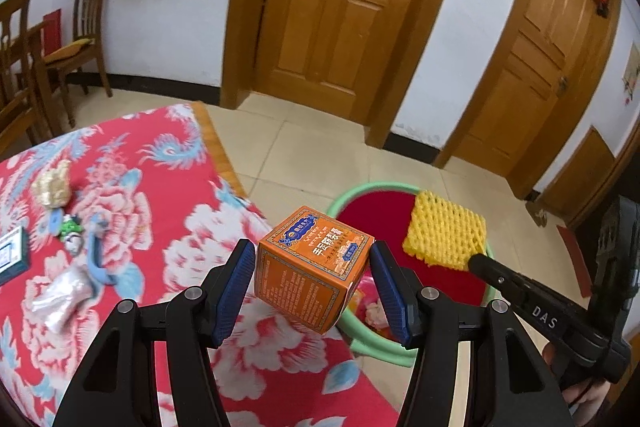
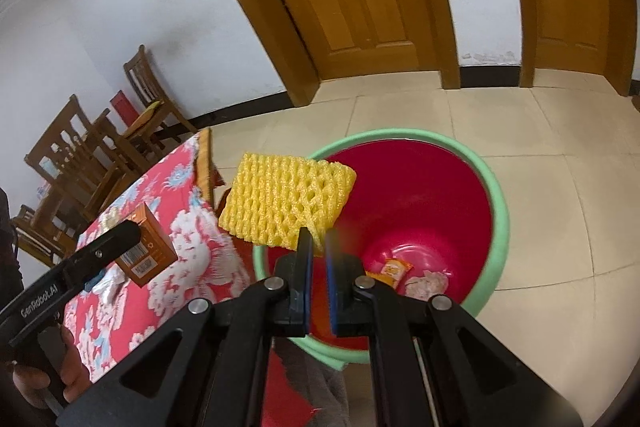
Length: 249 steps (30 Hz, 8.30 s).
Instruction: Collect trash
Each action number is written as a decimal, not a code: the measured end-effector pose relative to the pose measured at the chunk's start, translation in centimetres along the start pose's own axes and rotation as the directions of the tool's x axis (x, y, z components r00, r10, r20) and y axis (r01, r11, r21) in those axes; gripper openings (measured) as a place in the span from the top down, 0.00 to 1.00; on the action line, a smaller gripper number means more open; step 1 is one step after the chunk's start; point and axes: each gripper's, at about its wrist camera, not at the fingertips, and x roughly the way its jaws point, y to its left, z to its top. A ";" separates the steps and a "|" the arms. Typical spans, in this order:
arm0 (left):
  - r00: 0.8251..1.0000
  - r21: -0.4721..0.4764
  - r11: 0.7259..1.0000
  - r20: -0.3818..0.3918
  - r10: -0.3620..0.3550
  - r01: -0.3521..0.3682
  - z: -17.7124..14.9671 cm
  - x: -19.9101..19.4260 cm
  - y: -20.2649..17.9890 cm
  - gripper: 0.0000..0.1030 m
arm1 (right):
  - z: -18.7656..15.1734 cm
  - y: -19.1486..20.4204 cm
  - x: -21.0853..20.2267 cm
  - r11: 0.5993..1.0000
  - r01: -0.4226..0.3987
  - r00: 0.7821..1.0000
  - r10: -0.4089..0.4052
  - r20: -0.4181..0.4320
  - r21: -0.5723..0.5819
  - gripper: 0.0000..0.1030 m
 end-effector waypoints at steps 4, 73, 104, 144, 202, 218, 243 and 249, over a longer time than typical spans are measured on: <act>0.999 0.029 0.999 -0.023 -0.024 0.025 -0.3 1.3 -1.3 0.41 | 0.0 -1.2 0.4 1.000 0.019 1.000 -0.019 -0.012 0.024 0.92; 0.985 -0.078 0.982 -0.010 0.174 -0.174 -1.4 -2.6 7.7 0.37 | -1.4 3.4 0.6 0.999 -0.034 0.998 0.034 -0.047 -0.013 0.61; 0.932 -0.072 0.933 -0.114 0.344 -0.353 -3.7 -2.5 18.2 0.37 | -2.5 9.4 1.5 0.993 -0.053 0.996 0.045 -0.077 -0.104 0.51; 0.963 -0.373 0.889 -0.051 0.265 -0.265 -5.7 -5.1 23.6 0.64 | -4.3 22.0 6.9 0.924 -0.162 0.975 0.096 -0.200 -0.346 0.50; 0.956 -0.483 0.837 -0.005 0.292 -0.258 -6.8 -7.5 25.6 0.65 | -6.3 27.6 15.0 0.868 -0.151 0.960 0.014 -0.281 -0.473 0.98; 0.959 -0.461 0.853 0.011 0.282 -0.245 -6.2 -8.0 23.8 0.65 | -5.5 25.7 10.1 0.875 -0.219 0.962 0.121 -0.243 -0.432 0.98; 0.964 -0.411 0.883 0.030 0.264 -0.229 -5.3 -8.6 20.2 0.65 | -4.4 22.3 6.0 0.890 -0.270 0.958 0.209 -0.196 -0.368 0.97; 0.960 -0.433 0.868 0.024 0.280 -0.242 -5.5 -8.6 21.4 0.65 | -4.7 23.2 7.0 0.887 -0.278 0.953 0.208 -0.220 -0.368 0.87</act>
